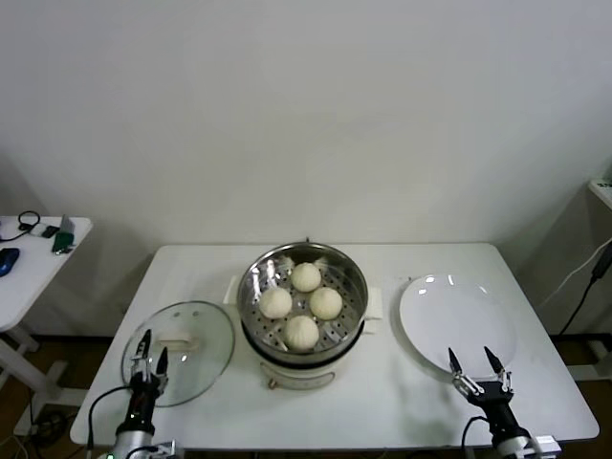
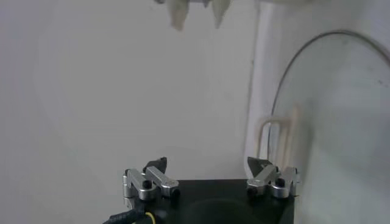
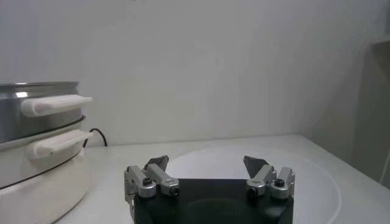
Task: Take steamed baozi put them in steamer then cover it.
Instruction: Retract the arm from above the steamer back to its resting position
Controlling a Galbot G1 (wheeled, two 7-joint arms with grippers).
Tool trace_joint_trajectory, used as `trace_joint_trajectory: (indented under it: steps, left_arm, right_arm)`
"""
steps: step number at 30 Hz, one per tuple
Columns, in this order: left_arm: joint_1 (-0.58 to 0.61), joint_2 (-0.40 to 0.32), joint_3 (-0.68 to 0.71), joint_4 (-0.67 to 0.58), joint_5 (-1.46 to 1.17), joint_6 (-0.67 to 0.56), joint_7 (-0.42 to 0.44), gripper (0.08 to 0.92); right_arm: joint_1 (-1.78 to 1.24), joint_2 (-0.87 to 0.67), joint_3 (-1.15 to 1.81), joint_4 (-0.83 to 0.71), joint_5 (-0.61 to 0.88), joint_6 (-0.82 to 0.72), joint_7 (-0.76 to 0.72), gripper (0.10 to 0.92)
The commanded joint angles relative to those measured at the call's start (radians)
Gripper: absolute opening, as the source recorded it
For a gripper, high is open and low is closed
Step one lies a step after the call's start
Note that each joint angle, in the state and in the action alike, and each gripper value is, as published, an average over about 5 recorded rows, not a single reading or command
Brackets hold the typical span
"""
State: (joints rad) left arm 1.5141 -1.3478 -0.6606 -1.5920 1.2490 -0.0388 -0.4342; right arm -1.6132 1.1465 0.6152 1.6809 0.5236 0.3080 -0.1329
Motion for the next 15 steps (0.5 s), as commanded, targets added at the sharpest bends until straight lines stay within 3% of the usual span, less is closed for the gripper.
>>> trace_joint_trajectory:
  steps: [1, 15]
  left_arm:
    - [-0.065, 0.014, 0.009, 0.091, 0.069, -0.005, -0.004, 0.823]
    - [-0.165, 0.055, 0.041, 0.164, 0.075, 0.0, 0.026, 0.823]
  right_arm:
    - [-0.007, 0.01, -0.001, 0.003, -0.005, 0.005, 0.0, 0.823]
    - [-0.01, 0.008, 0.003, 0.007, -0.004, 0.009, -0.004, 0.823]
